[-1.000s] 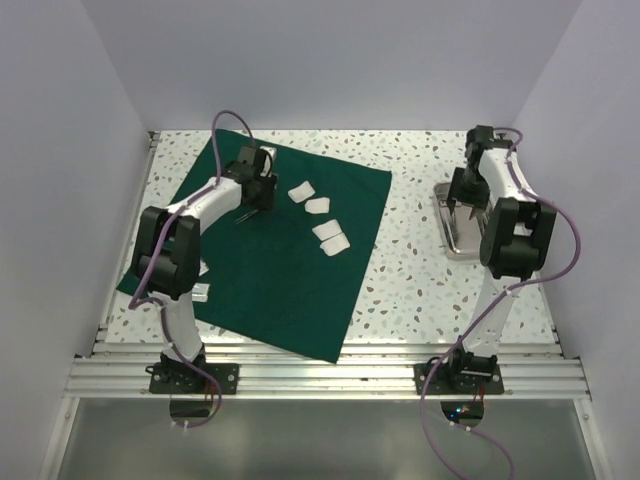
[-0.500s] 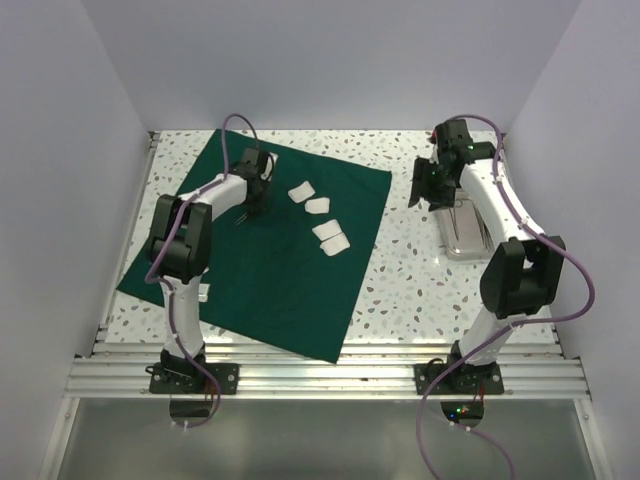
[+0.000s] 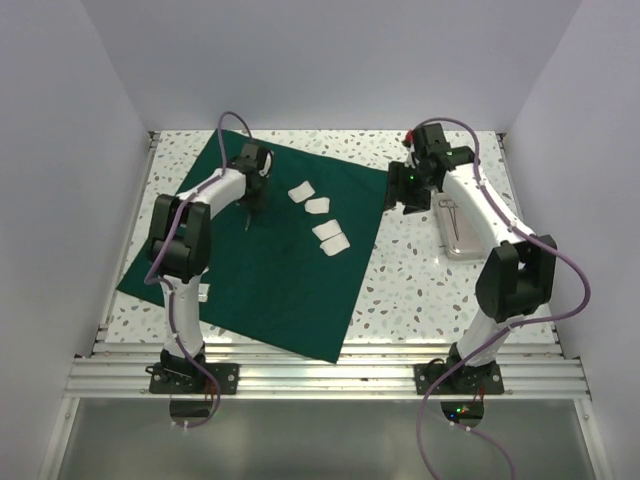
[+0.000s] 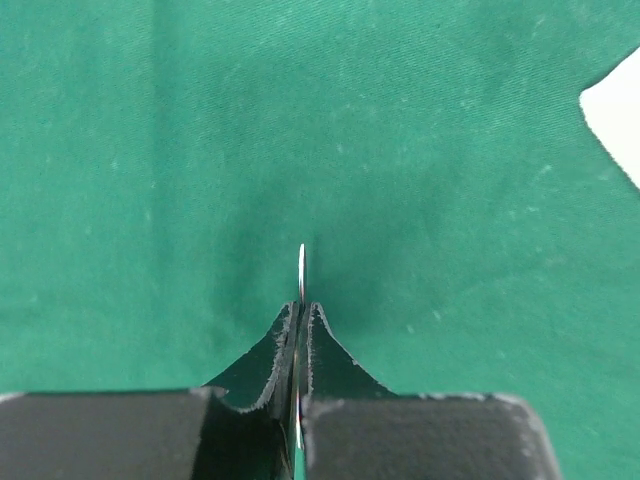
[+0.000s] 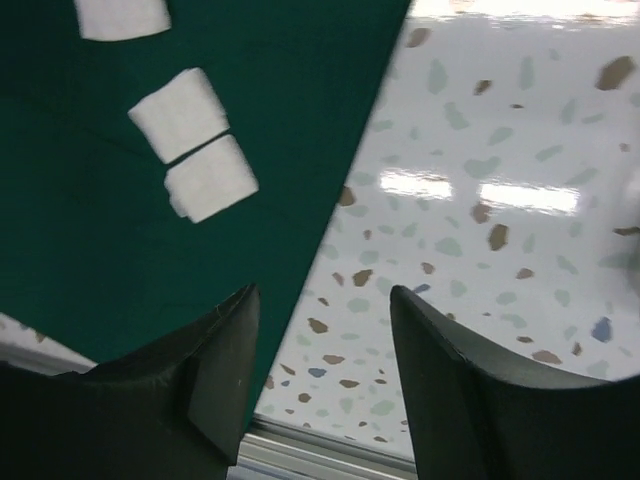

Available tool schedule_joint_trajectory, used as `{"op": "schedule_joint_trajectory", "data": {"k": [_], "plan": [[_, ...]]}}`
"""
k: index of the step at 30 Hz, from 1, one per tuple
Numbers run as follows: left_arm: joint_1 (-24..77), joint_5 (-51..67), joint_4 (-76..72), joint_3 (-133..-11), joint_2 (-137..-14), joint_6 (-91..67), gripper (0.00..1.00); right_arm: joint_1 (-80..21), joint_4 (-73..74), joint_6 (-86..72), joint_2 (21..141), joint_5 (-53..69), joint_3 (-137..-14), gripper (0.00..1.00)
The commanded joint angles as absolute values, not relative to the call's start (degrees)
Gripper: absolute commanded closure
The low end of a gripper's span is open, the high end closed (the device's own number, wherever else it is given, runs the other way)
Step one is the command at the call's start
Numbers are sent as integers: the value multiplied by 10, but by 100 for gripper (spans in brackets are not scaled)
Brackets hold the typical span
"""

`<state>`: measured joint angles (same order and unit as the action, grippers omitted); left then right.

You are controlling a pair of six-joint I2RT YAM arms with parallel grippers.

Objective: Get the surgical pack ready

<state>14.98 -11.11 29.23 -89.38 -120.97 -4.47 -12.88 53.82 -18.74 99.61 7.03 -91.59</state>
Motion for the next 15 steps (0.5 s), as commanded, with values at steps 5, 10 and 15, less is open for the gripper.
{"op": "schedule_joint_trajectory", "data": {"k": [5,10,15], "plan": [[143,37,384,-934,-1123,-191,100,-202,366,-270,1007,336,-874,19],[143,258,316,-868,-1029,-245,100,-254,204,-342,1015,388,-840,2],[143,388,213,-786,-971,-318,100,-296,80,-417,1028,431,-810,10]]}}
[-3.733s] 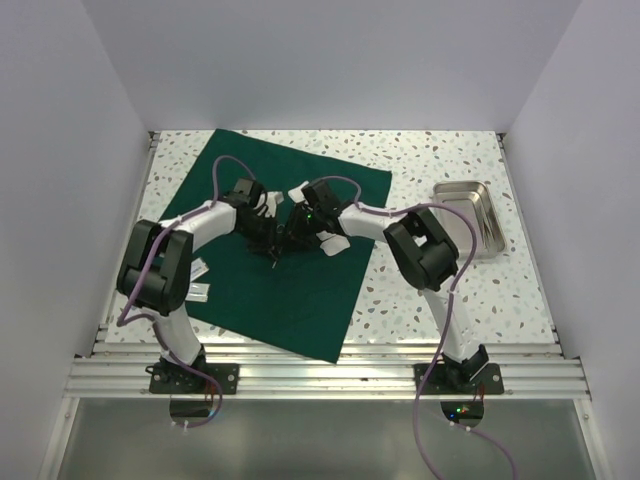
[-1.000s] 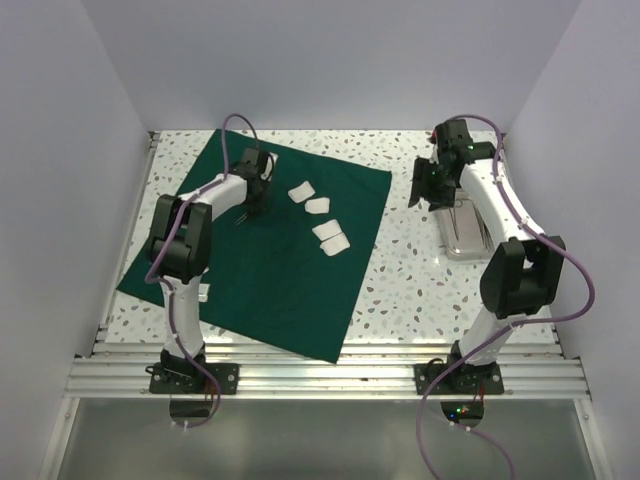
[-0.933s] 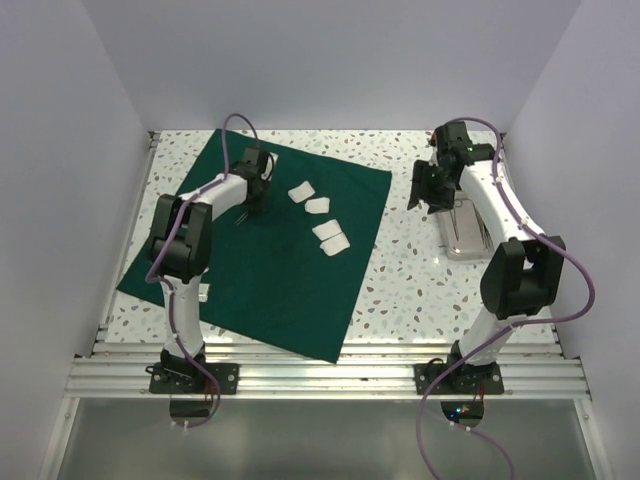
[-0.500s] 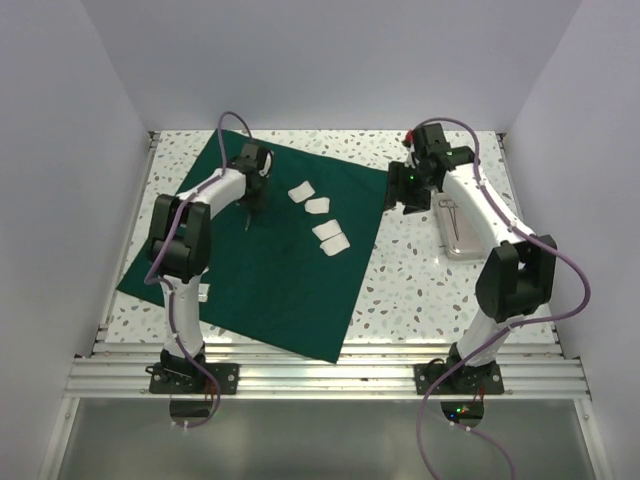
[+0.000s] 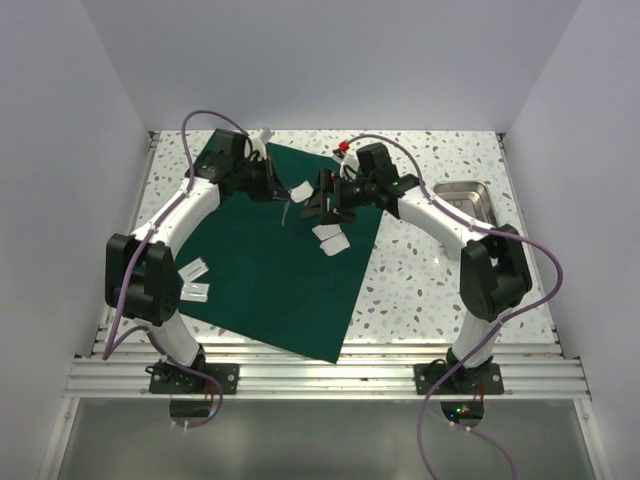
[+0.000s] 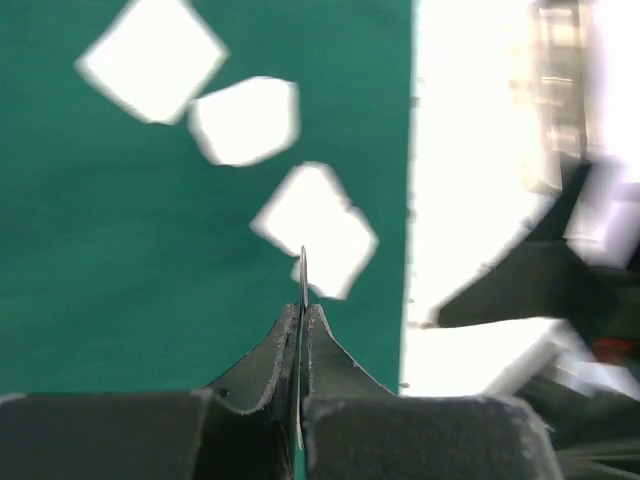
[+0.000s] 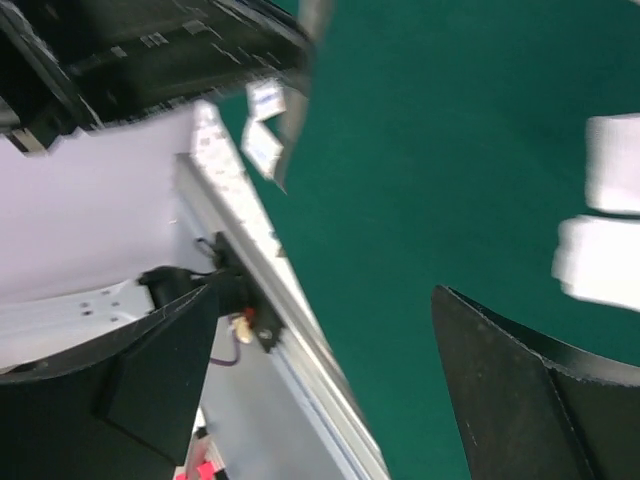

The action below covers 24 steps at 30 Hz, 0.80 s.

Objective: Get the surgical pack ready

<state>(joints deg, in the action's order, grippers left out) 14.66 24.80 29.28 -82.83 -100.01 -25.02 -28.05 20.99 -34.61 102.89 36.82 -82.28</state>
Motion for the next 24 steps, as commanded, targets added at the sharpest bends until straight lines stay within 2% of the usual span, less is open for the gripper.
{"op": "schedule_joint_trajectory", "data": {"k": [1,3,10,17,18,21,23,24], "plan": [[143,401,177,-773,-963,-329,100,-306,64,-423,1028,432,-806,10],[143,434,150,-745,-948,-358,100,-314,42,-429,1034,431,-800,11],[143,472,63,-684,-919,-431,100,-323,5,-467,1048,430,-774,39],[143,473,45,-680,-917,-458,100,-323,5,-464,1052,425,-759,50],[143,472,42,-680,-916,-461,100,-325,5,-465,1053,425,-759,55],[144,475,31,-678,-918,-474,100,-324,8,-464,1057,423,-759,62],[144,476,30,-679,-920,-475,100,-325,12,-463,1057,416,-762,74],[144,476,30,-679,-921,-475,100,-324,19,-456,1056,410,-765,90]]}}
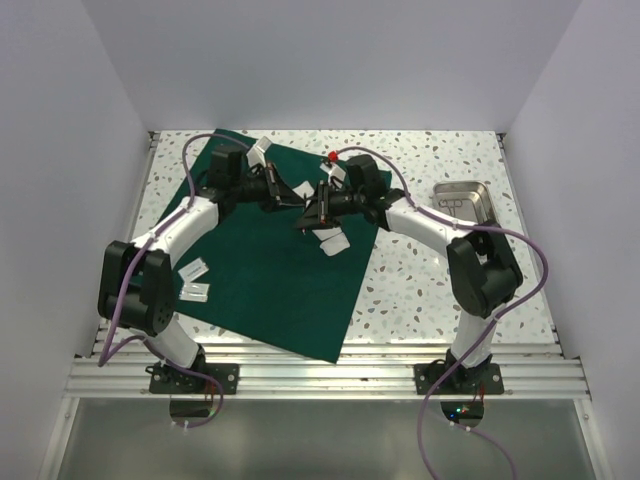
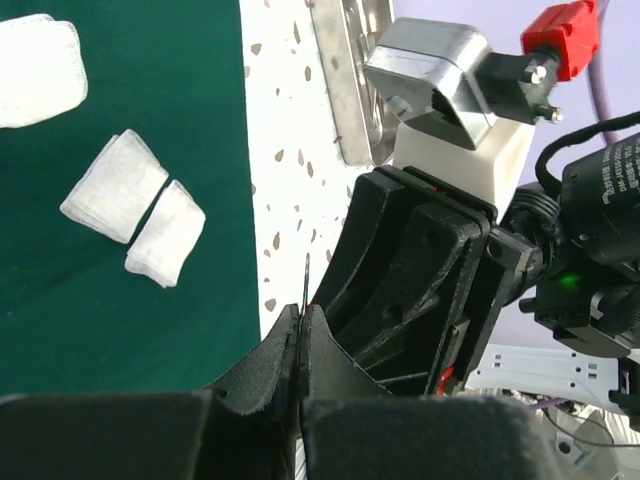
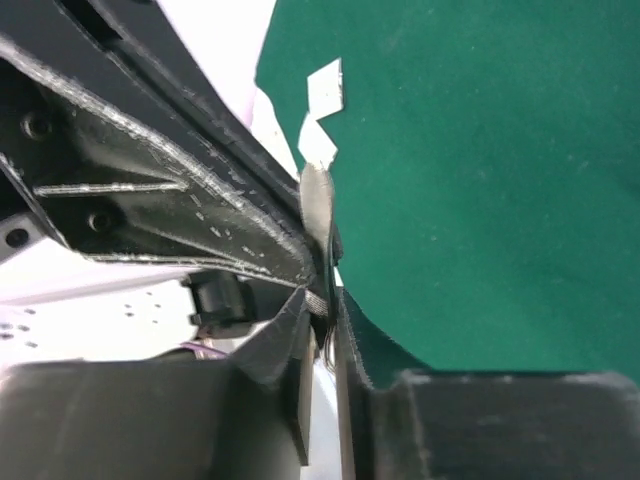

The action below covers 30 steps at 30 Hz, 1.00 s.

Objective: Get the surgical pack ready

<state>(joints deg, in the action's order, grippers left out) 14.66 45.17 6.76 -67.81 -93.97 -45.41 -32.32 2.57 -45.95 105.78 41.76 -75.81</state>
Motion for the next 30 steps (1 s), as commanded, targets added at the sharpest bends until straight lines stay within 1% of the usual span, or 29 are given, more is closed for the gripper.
{"op": "schedule_joint_trajectory", "data": {"k": [1,2,3,4,5,6,7,8,9,10,11,12,13,17,21,25,30], "plan": [[143,476,38,-684,-922,-464,100,-325,54,-447,1054,403,-772,97],[143,462,53,-691,-924,-453,97,-324,81,-436,1055,396,-780,100],[142,447,77,-701,-926,-437,77,-323,109,-409,1056,372,-787,100],[142,431,123,-723,-931,-405,64,-321,138,-392,1056,358,-800,100],[142,399,144,-735,-933,-389,53,-317,188,-379,1055,346,-803,100],[141,382,189,-746,-936,-374,41,-313,218,-346,1054,305,-808,100],[141,361,212,-771,-940,-345,37,-302,291,-331,1051,270,-821,100],[141,320,232,-780,-942,-331,33,-293,320,-319,1049,236,-824,100],[141,305,247,-787,-942,-319,30,-283,343,-293,1044,215,-827,100],[141,291,266,-794,-941,-297,30,-260,370,-278,1042,157,-839,100],[141,267,273,-795,-940,-288,30,-246,421,-263,1041,127,-847,100],[141,259,287,-795,-940,-278,29,-233,443,-231,1035,100,-854,100],[141,253,292,-793,-939,-260,29,-204,478,-215,1032,31,-866,100],[141,242,294,-759,-928,-229,29,-141,514,-142,1026,-138,-876,100],[141,273,246,-709,-910,-226,31,-44,500,-80,1048,-197,-871,100],[141,301,230,-682,-905,-229,32,17,502,-50,1106,-220,-888,100],[148,308,255,-699,-927,-214,32,36,523,-37,1181,-221,-945,100]]}}
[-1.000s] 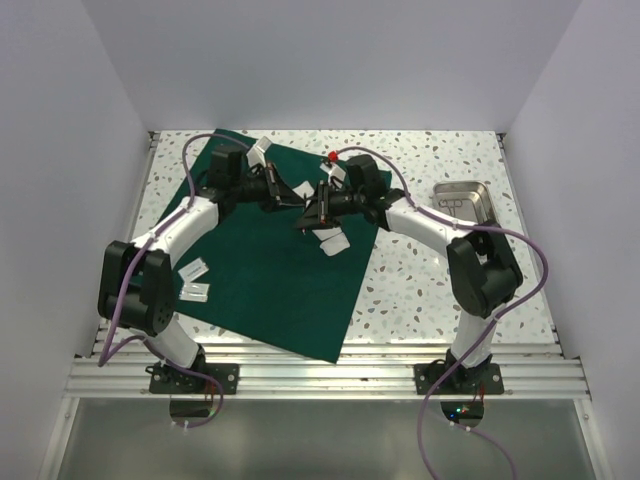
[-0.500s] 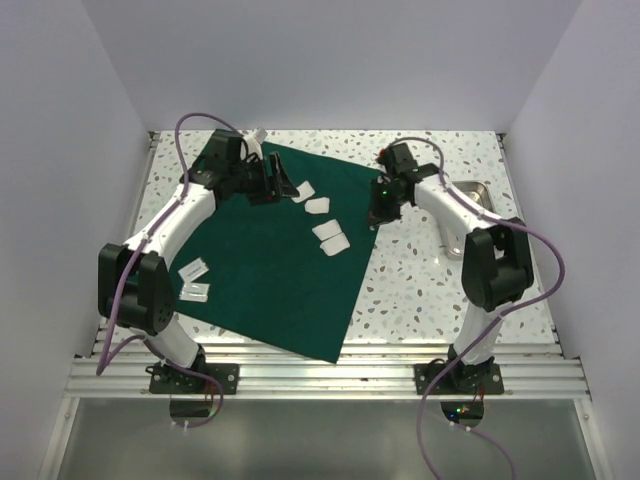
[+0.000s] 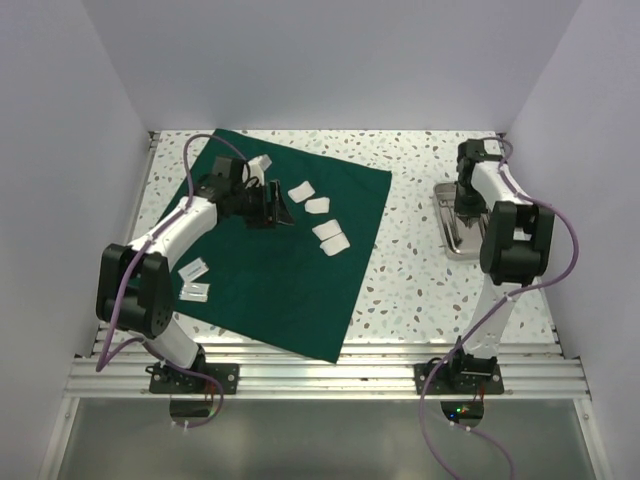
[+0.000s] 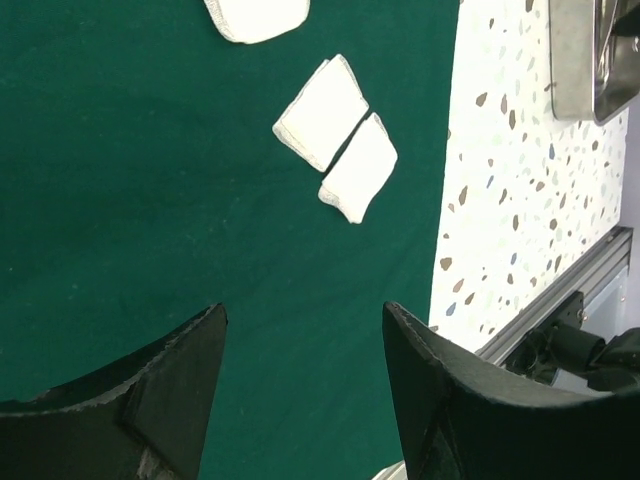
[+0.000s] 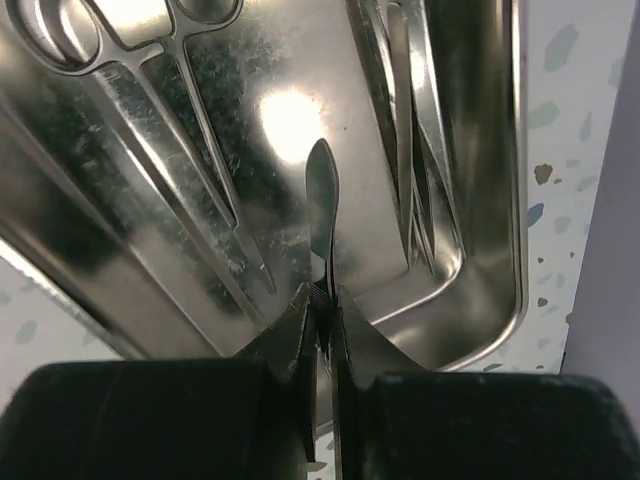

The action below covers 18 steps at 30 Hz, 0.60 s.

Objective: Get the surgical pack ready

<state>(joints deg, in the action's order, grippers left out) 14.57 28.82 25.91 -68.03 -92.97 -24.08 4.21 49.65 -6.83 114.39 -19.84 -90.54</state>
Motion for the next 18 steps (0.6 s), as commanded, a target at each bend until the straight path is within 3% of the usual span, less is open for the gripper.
{"op": "schedule_joint_trajectory", "data": {"k": [1,6,14,16,18], "plan": [[151,308,260,-705,-937,-207,33,36,533,-36,1193,-223,-965,100],[192,285,291,-732,-964,-189,35,41,541,-46,1244,-229,-996,93],[224,268,307,-761,-1002,-185,35,40,589,-96,1224,-238,-1035,40],[228,261,313,-774,-1015,-178,35,40,602,-107,1195,-232,-1041,31],[239,250,316,-788,-1028,-171,35,33,604,-113,1171,-179,-1041,30]]}}
